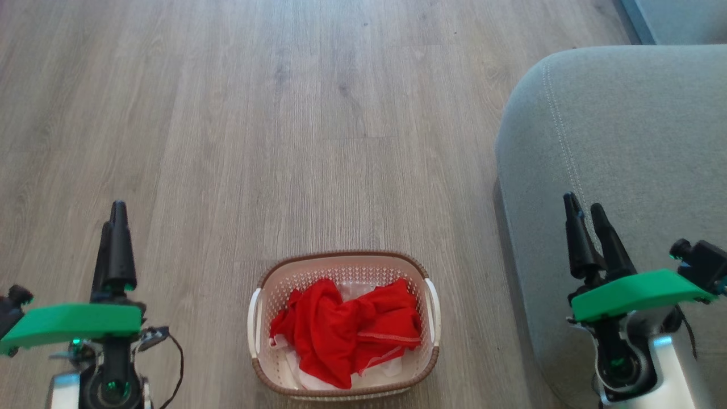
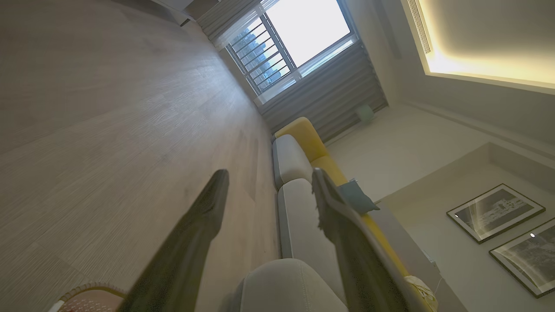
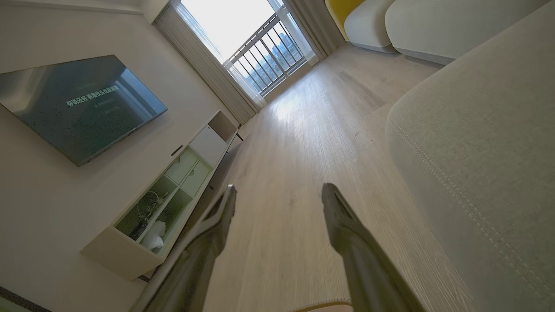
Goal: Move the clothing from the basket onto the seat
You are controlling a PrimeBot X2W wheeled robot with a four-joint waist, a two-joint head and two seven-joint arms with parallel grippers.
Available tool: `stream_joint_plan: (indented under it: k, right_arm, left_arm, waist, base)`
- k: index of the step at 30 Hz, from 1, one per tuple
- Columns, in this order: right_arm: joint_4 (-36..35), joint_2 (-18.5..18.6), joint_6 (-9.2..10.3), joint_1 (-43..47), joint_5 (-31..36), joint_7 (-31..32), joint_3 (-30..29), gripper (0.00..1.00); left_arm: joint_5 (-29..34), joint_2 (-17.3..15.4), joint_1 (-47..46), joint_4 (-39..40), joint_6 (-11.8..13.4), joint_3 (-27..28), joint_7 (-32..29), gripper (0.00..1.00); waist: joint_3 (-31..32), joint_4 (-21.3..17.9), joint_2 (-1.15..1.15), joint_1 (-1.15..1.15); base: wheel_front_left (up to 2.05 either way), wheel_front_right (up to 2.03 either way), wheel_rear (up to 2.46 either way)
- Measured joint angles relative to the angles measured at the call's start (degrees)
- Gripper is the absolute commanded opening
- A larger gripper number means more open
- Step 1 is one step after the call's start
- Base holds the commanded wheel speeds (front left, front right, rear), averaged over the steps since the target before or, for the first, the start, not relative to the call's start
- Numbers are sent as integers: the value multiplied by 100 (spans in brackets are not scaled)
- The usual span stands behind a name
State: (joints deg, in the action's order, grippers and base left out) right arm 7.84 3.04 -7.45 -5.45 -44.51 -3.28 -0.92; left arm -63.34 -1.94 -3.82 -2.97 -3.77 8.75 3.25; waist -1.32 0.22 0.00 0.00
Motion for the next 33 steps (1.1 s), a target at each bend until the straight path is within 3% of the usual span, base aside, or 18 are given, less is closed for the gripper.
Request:
stream_joint_plan:
  k: [12, 24, 33]
  right_arm:
    - [-110, 0, 0, -149, 1134, -182, 315, 100]
    - [30, 0, 0, -220, 1953, -391, 545, 100]
    - [326, 0, 0, -220, 2295, -532, 764, 100]
  left_arm:
    - [1539, -5, -1, 576, 404, -662, 220, 100]
    - [3148, -15, 2, 520, 758, -1558, 394, 100]
    - [3927, -215, 2, 297, 1276, -1996, 564, 100]
  waist:
    - [-27, -1, 0, 0]
    - [-30, -5, 0, 0]
    - [-40, -19, 0, 0]
  base:
    - [0, 0, 0]
    - [0, 0, 0]
    - [0, 0, 0]
